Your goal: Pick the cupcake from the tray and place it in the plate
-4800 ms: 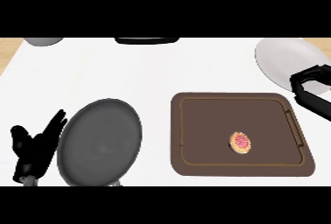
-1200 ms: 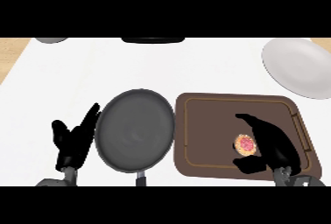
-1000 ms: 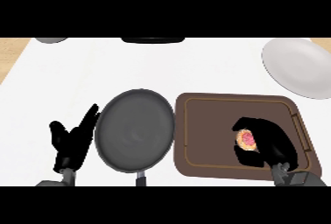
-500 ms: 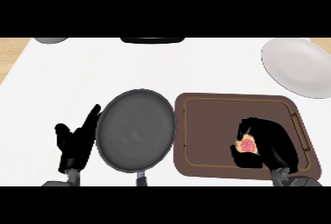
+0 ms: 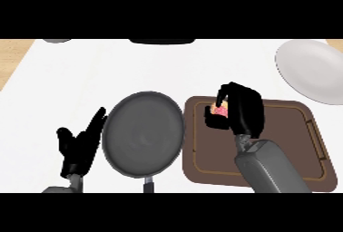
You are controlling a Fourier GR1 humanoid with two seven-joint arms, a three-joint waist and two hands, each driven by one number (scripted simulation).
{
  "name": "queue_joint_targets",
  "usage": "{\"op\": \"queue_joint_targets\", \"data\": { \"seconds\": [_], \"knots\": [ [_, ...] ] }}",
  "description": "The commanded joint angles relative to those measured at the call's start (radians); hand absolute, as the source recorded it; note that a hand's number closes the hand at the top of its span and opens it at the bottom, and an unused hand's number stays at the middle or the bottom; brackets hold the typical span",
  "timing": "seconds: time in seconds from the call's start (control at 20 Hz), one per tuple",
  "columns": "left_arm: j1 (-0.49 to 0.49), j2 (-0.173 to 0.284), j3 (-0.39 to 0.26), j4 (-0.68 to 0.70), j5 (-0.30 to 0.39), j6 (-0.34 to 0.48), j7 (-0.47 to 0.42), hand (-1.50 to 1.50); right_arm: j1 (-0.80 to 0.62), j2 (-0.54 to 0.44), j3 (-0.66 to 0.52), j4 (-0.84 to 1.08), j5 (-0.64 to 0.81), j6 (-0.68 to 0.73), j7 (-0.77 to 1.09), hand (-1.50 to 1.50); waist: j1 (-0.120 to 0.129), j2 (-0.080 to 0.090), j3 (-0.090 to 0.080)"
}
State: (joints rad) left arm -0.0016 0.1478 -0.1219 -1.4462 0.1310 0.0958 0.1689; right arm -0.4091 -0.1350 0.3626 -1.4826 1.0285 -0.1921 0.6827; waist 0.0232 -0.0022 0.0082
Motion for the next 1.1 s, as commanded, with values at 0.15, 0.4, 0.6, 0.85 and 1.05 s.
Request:
{"op": "queue_joint_targets", "data": {
  "seconds": [0.15,0.4,0.6,0.85,1.05],
  "knots": [
    [0.008,-0.008,0.01,0.034,0.018,-0.022,0.016,0.0,-0.075,0.046,-0.123,0.045,0.069,-0.244,0.009,1.5,-0.02,0.004,-0.008],
    [0.005,-0.032,-0.002,0.016,-0.005,0.01,0.04,0.0,-0.109,0.056,-0.241,0.087,0.056,-0.359,0.028,1.5,-0.022,0.004,-0.008],
    [0.06,-0.008,-0.01,-0.042,0.0,-0.022,0.054,0.0,-0.1,-0.01,-0.368,0.124,-0.113,-0.441,-0.102,1.5,-0.014,0.004,-0.007],
    [0.004,-0.012,0.016,-0.015,0.017,-0.028,0.088,0.0,-0.115,-0.105,-0.484,0.269,-0.275,-0.533,-0.316,1.5,-0.012,0.008,-0.007],
    [0.024,-0.014,0.012,-0.014,0.01,-0.036,0.072,0.0,-0.158,-0.203,-0.585,0.425,-0.353,-0.566,-0.454,1.5,-0.003,0.01,-0.006]
  ]
}}
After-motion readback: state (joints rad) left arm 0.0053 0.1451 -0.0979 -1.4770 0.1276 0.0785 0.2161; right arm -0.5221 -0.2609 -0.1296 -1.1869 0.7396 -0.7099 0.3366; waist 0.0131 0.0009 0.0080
